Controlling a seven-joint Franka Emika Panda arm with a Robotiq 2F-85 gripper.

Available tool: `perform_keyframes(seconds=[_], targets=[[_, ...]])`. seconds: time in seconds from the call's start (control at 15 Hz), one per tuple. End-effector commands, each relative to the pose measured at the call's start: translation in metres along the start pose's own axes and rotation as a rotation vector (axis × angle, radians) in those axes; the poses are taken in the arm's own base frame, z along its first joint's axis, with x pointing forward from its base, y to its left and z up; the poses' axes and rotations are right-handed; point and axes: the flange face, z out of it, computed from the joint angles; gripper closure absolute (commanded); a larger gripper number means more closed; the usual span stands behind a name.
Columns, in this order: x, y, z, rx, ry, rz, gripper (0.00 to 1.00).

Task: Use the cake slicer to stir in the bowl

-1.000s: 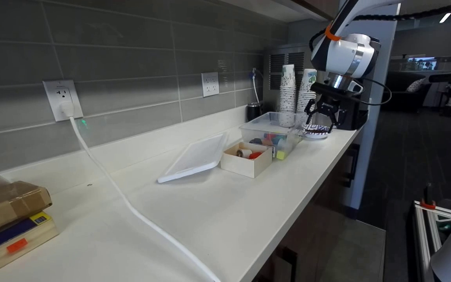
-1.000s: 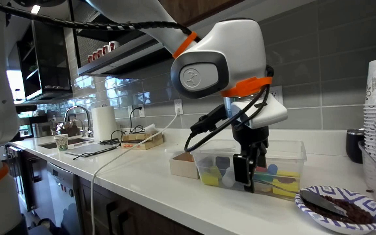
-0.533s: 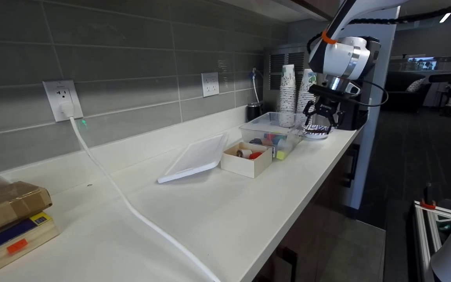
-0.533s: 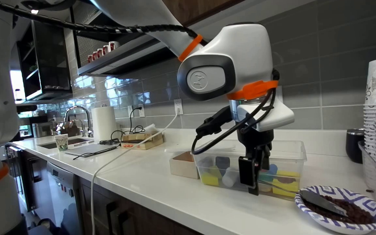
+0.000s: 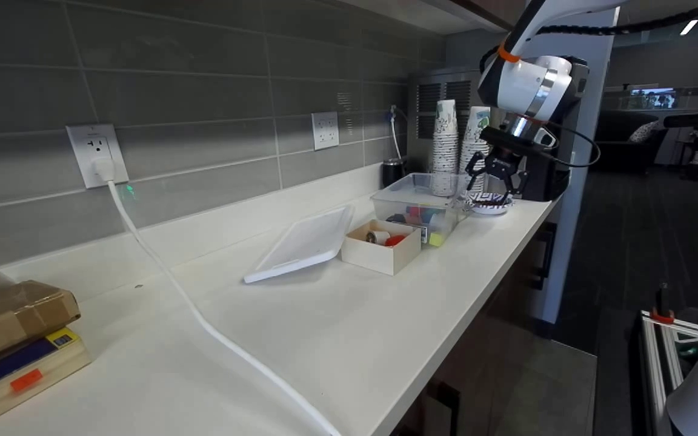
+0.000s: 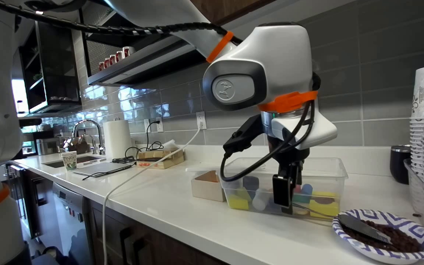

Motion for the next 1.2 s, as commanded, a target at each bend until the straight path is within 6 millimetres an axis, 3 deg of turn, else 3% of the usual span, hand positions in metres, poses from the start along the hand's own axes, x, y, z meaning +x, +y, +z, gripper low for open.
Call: perform_keyframes(seconds=[0.0,0.33,0.8,1.13], targets=[[0.0,-0.001,-0.001,0.0,-0.001,-0.002,0.0],[0.0,-0.002,0.002,0.001,-0.012,0.002,0.0],[0.002,0.006,0.027,-0.034,-0.037,0.02,0.0],[-0.002,-0.015,0.031,0.024,-0.037,0.041,0.0]])
